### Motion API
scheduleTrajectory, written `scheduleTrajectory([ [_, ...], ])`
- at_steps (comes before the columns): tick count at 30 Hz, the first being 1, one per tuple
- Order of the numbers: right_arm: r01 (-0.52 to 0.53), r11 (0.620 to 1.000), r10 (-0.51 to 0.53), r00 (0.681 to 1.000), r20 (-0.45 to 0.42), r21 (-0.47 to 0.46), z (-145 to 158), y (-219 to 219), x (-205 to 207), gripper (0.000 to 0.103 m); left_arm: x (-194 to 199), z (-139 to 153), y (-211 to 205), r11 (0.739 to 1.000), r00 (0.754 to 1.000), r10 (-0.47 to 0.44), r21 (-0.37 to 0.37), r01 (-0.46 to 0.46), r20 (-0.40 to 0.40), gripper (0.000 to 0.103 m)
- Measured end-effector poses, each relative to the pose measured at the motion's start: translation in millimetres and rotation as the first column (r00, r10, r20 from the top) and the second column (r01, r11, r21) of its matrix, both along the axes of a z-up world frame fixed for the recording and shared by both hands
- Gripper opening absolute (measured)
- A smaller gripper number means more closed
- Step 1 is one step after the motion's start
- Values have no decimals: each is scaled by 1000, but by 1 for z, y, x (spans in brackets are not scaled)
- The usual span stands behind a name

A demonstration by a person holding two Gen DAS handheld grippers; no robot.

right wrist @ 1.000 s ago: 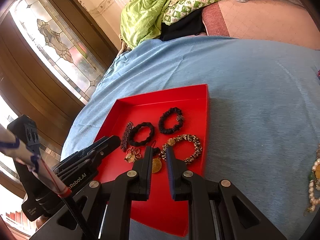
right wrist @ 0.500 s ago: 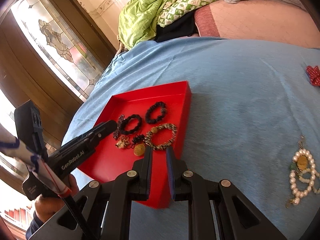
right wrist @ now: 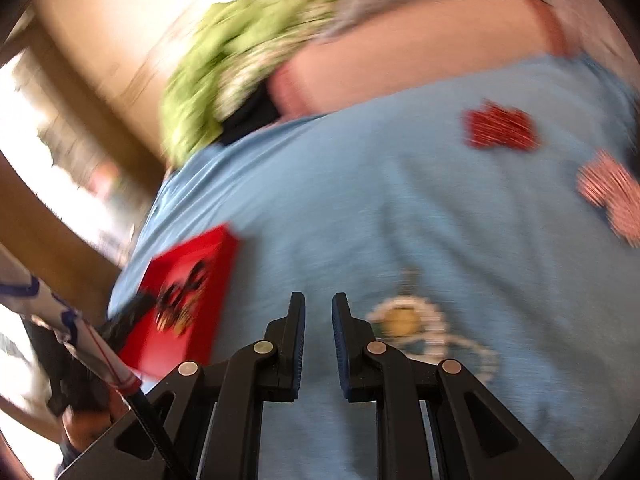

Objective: Organize jewelry
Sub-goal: 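Move both tools back to the pearl jewelry on the blanket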

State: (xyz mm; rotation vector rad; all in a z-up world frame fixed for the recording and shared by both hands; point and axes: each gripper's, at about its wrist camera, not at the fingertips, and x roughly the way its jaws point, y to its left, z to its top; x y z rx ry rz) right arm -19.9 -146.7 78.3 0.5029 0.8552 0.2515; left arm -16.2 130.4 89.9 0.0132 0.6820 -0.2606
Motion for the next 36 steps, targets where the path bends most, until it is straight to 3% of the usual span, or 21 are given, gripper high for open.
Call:
scheduleTrajectory([
  [3,105,992,-100,992,-76,75,-17,-36,1,15,-5,-8,-32,997,997,-76,29,76,-14,32],
  [5,117,990,-108,989,-105,85,-24,-45,0,15,-9,-17,-57,989,988,-146,24,148,-50,33],
  [9,127,989,-117,987,-112,79,-25,-55,-4,15,-6,-33,-96,959,945,-283,-68,276,-163,33],
  [13,133,987,-123,987,-104,94,-24,-66,-9,15,14,-42,-123,944,913,-324,-151,294,-248,33],
  [16,142,984,-132,987,-92,110,-21,-76,-15,15,26,-49,-140,956,918,-291,-108,271,-268,33],
  [20,153,978,-143,986,-81,139,-18,-87,-19,15,41,-71,-158,957,898,-291,-81,280,-330,33],
  [23,156,975,-145,986,-76,158,-16,-92,-20,15,43,-78,-171,960,918,-264,7,279,-297,31],
  [25,157,973,-146,986,-74,168,-15,-95,-21,15,44,-79,-178,961,938,-229,91,260,-259,10],
  [26,155,973,-144,987,-74,170,-15,-95,-21,15,43,-78,-179,962,945,-219,109,252,-244,10],
  [29,147,974,-136,988,-71,172,-13,-94,-21,15,41,-65,-164,971,947,-224,32,237,-231,10],
  [31,130,976,-119,990,-74,175,-13,-91,-19,15,35,-43,-147,974,957,-225,-29,224,-181,10],
  [36,71,986,-59,995,-83,152,-16,-76,-14,15,17,5,-110,979,980,-193,-78,189,-51,10],
])
